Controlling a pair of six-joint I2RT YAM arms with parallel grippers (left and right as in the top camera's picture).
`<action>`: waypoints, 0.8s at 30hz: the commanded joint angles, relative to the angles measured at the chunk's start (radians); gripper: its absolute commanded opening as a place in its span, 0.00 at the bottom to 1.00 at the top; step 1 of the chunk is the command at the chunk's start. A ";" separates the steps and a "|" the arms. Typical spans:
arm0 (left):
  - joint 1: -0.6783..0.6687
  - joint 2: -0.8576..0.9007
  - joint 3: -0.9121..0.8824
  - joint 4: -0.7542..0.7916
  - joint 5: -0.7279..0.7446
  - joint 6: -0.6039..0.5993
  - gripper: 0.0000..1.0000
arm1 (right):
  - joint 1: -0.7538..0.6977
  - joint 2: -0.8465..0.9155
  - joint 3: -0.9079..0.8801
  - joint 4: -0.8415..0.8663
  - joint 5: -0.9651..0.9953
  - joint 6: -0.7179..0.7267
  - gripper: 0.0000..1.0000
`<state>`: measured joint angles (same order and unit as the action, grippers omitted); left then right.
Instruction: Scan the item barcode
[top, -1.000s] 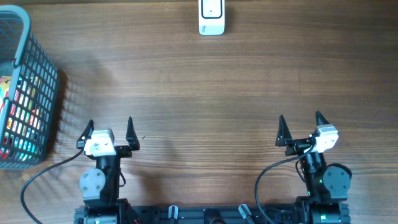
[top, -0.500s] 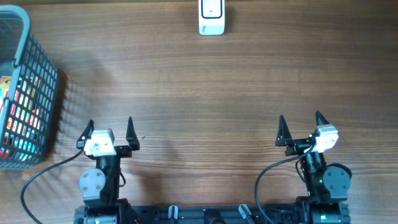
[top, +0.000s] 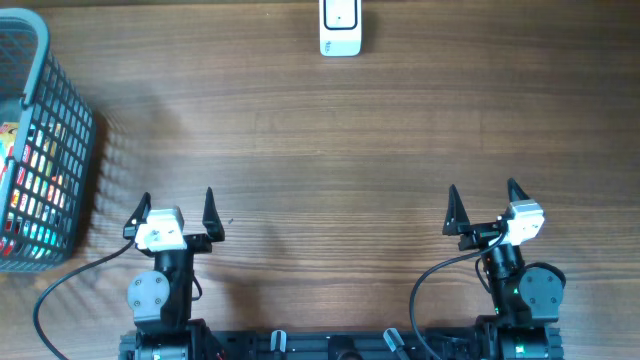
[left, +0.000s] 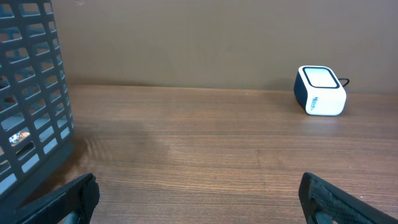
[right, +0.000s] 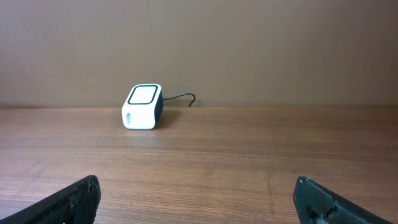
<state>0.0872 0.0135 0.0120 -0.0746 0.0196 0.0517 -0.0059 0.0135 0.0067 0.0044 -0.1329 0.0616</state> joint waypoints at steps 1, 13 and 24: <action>0.008 -0.010 -0.006 0.000 -0.013 0.019 1.00 | -0.005 -0.009 -0.002 0.002 0.013 -0.009 1.00; 0.008 -0.010 -0.006 0.000 -0.013 0.020 1.00 | -0.005 -0.009 -0.002 0.002 0.013 -0.009 1.00; 0.006 -0.010 -0.006 0.190 0.921 -0.340 1.00 | -0.005 -0.009 -0.002 0.002 0.013 -0.009 1.00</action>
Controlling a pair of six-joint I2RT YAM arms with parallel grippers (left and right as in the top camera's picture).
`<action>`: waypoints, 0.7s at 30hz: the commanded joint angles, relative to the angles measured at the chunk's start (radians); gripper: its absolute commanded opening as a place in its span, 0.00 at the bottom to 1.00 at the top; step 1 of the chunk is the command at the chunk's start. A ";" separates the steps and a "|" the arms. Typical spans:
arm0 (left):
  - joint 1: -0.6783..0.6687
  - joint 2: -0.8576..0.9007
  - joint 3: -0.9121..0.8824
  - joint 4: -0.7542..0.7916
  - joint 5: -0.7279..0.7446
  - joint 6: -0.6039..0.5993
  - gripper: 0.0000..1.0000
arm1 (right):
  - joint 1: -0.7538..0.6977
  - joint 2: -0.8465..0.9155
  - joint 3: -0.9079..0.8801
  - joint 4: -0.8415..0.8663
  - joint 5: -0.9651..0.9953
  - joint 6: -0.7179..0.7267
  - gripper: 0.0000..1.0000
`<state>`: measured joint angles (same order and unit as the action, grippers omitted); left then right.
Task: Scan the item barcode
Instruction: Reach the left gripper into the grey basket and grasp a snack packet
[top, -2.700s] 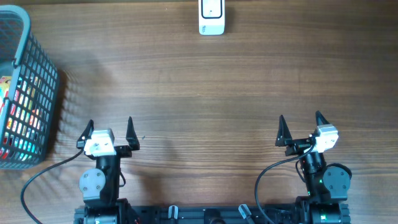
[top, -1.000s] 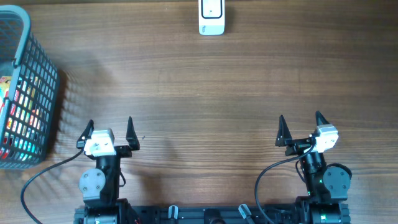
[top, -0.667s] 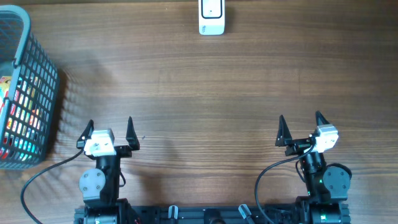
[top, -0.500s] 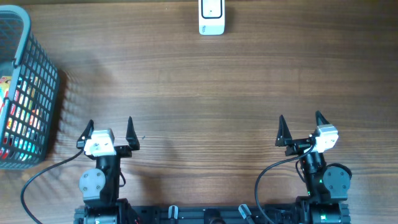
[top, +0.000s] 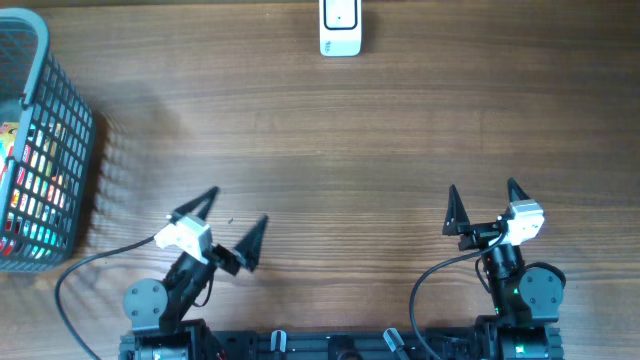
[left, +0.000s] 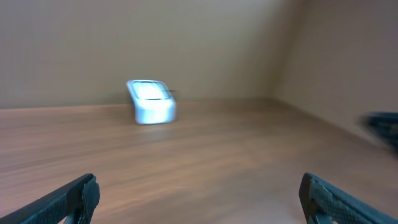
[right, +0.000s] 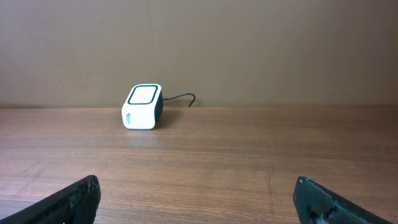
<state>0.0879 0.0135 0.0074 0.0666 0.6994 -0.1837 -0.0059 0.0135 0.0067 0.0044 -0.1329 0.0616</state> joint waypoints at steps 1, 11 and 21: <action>0.005 -0.010 -0.002 0.155 0.291 -0.148 1.00 | -0.005 -0.009 -0.002 0.002 0.013 -0.009 1.00; 0.028 0.068 0.293 0.438 0.040 0.009 1.00 | -0.005 -0.009 -0.002 0.002 0.013 -0.009 1.00; 0.100 0.726 1.180 -0.538 0.128 0.071 1.00 | -0.005 -0.009 -0.001 0.002 0.013 -0.009 1.00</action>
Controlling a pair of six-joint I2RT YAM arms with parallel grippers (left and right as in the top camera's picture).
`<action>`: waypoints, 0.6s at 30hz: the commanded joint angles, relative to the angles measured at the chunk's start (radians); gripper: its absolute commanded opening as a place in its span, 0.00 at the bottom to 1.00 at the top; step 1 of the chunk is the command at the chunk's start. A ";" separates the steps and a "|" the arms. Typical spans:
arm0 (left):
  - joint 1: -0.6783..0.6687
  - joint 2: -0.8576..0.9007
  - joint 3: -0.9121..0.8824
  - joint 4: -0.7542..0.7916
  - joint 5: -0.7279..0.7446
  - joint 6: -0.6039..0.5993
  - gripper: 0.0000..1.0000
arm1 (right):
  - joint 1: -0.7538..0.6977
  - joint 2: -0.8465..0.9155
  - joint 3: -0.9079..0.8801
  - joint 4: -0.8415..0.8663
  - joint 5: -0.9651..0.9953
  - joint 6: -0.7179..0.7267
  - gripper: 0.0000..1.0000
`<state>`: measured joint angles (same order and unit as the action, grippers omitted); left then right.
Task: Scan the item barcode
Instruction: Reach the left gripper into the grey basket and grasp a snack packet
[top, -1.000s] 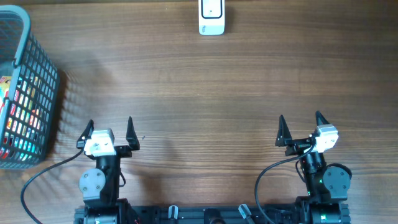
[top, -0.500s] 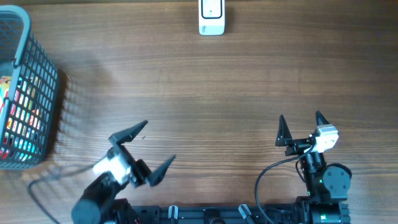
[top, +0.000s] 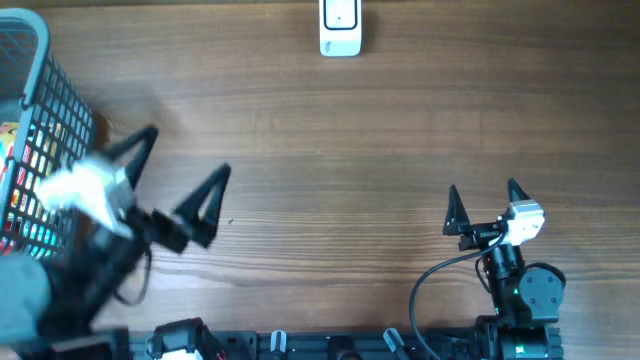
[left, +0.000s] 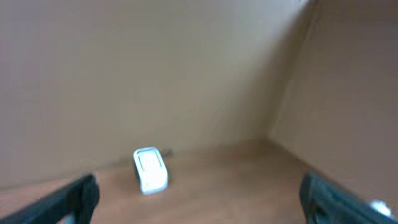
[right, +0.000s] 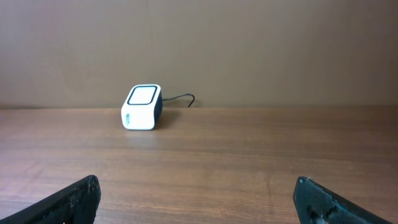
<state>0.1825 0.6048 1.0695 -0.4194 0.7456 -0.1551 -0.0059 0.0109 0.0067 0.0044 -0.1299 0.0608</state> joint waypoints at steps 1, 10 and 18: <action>0.005 0.173 0.137 -0.039 0.078 0.032 1.00 | -0.005 -0.006 -0.002 0.002 0.010 -0.008 1.00; 0.006 0.721 0.986 -0.743 -0.777 -0.002 1.00 | -0.005 -0.006 -0.001 0.002 0.010 -0.009 1.00; 0.234 1.178 1.509 -1.050 -0.938 -0.089 1.00 | -0.005 -0.006 -0.002 0.002 0.010 -0.008 1.00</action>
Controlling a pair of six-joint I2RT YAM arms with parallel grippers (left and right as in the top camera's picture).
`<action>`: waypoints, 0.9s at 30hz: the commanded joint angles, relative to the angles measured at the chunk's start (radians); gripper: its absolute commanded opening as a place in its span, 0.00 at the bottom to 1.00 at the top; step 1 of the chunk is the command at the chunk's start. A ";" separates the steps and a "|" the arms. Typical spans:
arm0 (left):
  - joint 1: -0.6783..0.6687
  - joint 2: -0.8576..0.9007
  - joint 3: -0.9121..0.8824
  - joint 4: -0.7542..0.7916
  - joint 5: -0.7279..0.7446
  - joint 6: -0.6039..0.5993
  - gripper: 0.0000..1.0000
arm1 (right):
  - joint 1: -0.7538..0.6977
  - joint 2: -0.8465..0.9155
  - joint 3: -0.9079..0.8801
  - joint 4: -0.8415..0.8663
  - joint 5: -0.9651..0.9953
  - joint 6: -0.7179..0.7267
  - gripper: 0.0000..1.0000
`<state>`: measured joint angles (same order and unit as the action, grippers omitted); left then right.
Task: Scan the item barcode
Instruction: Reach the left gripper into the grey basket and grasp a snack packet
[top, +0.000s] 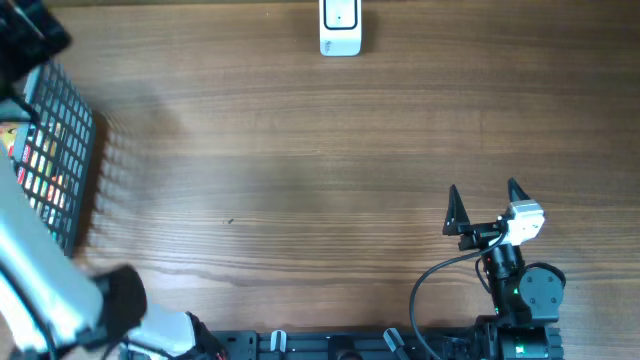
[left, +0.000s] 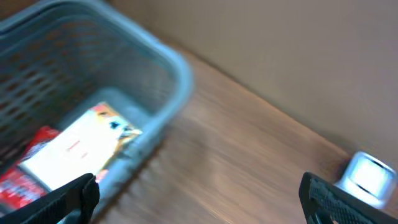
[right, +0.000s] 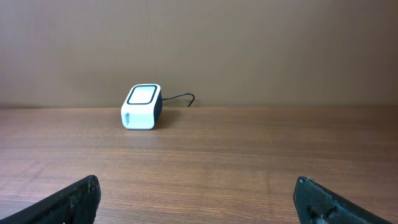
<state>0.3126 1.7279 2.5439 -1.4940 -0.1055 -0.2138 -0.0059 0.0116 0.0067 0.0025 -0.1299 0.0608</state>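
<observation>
The white barcode scanner (top: 340, 30) stands at the table's far edge, also seen as the scanner (right: 142, 107) in the right wrist view. A grey-blue basket (top: 62, 150) at the far left holds colourful packets, among them a white and yellow packet (left: 81, 143) and a red one (left: 28, 177). My left gripper (left: 199, 190) is open and empty, raised above the basket's near rim, the view blurred. My right gripper (top: 482, 190) is open and empty, low at the near right, facing the scanner.
The scanner's black cable (right: 180, 98) trails off behind it. A brown wall (right: 249, 43) closes the far side of the wooden table (top: 330, 150). My raised left arm (top: 45, 290) covers the near-left corner in the overhead view.
My left arm has risen further and swung left; its camera, which faced the wall and scanner, now looks down into the basket. The right arm has not moved.
Both grippers rested open at the near edge, facing the far wall. The left gripper then turned rightward, then stood lifted next to the basket, and now hangs open above the basket's packets. The right gripper has stayed still throughout.
</observation>
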 joint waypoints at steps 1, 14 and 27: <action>0.146 0.073 0.035 0.042 -0.087 -0.031 1.00 | -0.005 -0.007 -0.002 0.004 0.010 -0.008 1.00; 0.459 0.287 0.031 0.075 -0.018 -0.221 1.00 | -0.005 -0.007 -0.002 0.004 0.010 -0.008 1.00; 0.487 0.611 0.005 -0.055 -0.019 -0.293 1.00 | -0.005 -0.007 -0.002 0.004 0.010 -0.008 1.00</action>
<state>0.7792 2.2864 2.5534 -1.5059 -0.1291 -0.4797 -0.0059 0.0116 0.0067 0.0025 -0.1299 0.0608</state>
